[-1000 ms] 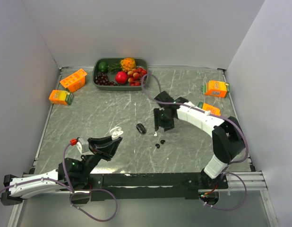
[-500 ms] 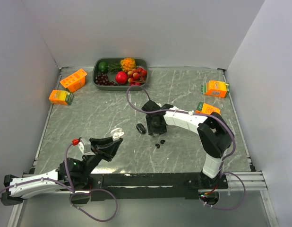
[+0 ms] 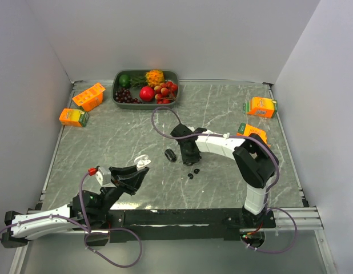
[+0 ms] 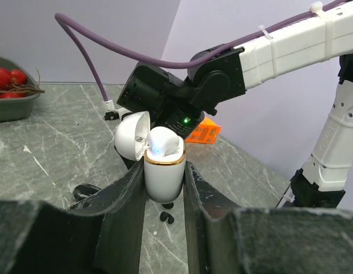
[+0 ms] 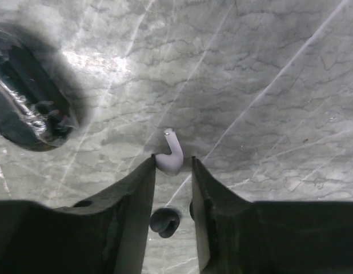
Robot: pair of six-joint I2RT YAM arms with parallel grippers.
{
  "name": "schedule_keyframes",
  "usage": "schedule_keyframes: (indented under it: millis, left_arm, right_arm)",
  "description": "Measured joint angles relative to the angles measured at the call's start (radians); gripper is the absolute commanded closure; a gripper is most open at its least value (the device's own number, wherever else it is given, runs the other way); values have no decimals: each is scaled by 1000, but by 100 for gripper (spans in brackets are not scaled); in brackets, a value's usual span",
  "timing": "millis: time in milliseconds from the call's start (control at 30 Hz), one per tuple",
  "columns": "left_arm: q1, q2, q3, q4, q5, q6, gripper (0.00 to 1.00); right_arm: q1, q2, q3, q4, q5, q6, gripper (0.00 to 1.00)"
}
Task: Insert the wireless bluetooth earbuds into the charging case
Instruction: Pick up the earbud from the center of the board.
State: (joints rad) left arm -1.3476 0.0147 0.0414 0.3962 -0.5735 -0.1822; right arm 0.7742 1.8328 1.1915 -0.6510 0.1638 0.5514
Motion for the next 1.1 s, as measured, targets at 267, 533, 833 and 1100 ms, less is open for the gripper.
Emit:
schedule_keyframes:
  millis: [267, 533, 833, 1100]
  left_arm:
    - [0, 0, 0, -3, 0, -6, 99]
    - [0, 0, 0, -5, 0, -7, 99]
    - [0, 0, 0, -6, 1, -7, 99]
    - [0, 0, 0, -5, 3, -6, 99]
  right_arm:
    - [8, -3, -17, 14, 23, -29, 96]
    - [83, -66, -81, 69, 128, -205, 100]
    - [98, -252, -290, 333, 72, -523, 94]
    - [92, -322, -364, 492, -88, -706, 85]
